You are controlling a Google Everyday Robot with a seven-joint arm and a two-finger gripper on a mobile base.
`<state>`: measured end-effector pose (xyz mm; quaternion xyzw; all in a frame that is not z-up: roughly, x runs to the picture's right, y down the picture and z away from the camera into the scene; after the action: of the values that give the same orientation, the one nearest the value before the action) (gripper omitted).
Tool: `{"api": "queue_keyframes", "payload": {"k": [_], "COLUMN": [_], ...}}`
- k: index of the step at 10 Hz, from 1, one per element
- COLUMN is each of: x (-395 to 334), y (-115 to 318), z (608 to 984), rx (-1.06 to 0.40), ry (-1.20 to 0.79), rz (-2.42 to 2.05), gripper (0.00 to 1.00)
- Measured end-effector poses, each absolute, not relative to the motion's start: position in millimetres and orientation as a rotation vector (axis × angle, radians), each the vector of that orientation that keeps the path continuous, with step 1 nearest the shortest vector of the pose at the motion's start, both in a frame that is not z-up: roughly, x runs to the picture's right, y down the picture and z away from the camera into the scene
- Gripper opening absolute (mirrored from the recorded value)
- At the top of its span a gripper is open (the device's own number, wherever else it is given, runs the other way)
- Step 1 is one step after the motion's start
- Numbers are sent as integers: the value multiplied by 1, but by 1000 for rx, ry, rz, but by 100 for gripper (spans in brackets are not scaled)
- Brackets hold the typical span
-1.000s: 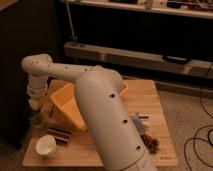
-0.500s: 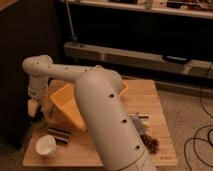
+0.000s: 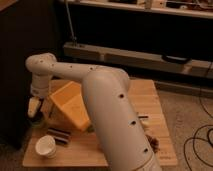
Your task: Stack cups on top of each other
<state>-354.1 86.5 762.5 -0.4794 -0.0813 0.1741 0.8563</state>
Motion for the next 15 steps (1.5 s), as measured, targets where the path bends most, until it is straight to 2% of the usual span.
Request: {"api": "queue_keyframes", "payload": {"k": [9,15], "x": [-371,-367], "y": [88,95], "z": [764,790], "rx": [-1012,-1034], "ry": [-160,-146], "rz": [347,356], "gripper": [80,80]}}
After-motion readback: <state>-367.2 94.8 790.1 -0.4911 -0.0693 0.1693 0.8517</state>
